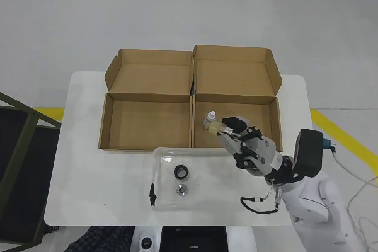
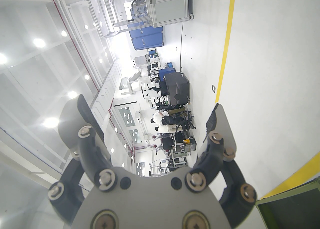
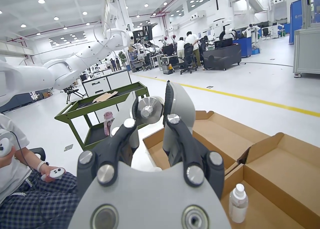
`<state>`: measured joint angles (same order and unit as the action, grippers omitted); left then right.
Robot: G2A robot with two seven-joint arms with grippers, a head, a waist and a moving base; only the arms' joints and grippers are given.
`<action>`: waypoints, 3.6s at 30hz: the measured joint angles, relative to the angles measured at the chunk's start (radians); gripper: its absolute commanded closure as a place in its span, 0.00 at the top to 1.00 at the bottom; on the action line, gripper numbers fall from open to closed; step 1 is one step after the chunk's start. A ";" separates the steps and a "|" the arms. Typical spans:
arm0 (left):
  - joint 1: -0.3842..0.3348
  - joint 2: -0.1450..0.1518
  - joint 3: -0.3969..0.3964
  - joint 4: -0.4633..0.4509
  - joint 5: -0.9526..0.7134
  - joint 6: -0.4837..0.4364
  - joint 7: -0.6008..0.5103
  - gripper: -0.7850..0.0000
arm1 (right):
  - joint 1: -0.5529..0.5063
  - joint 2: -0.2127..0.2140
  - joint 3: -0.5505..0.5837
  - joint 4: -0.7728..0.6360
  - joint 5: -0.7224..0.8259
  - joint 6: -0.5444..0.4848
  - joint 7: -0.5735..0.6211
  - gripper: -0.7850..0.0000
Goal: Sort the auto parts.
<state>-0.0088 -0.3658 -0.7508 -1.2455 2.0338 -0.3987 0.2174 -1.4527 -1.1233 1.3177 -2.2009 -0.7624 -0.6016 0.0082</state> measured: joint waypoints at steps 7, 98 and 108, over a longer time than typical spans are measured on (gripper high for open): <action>0.000 0.000 0.000 0.000 0.000 0.000 0.000 1.00 | -0.003 0.000 0.001 0.005 -0.048 -0.010 0.015 0.00; 0.000 0.000 0.000 0.000 0.000 0.000 0.000 1.00 | 0.397 -0.025 -0.190 0.603 -0.355 0.252 0.616 1.00; 0.000 0.000 0.000 0.000 0.000 0.000 0.000 1.00 | 0.309 -0.002 -0.094 0.389 -0.368 0.218 0.650 1.00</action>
<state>-0.0088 -0.3658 -0.7508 -1.2455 2.0338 -0.3987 0.2174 -1.1437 -1.1252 1.2240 -1.8121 -1.1301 -0.3833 0.6586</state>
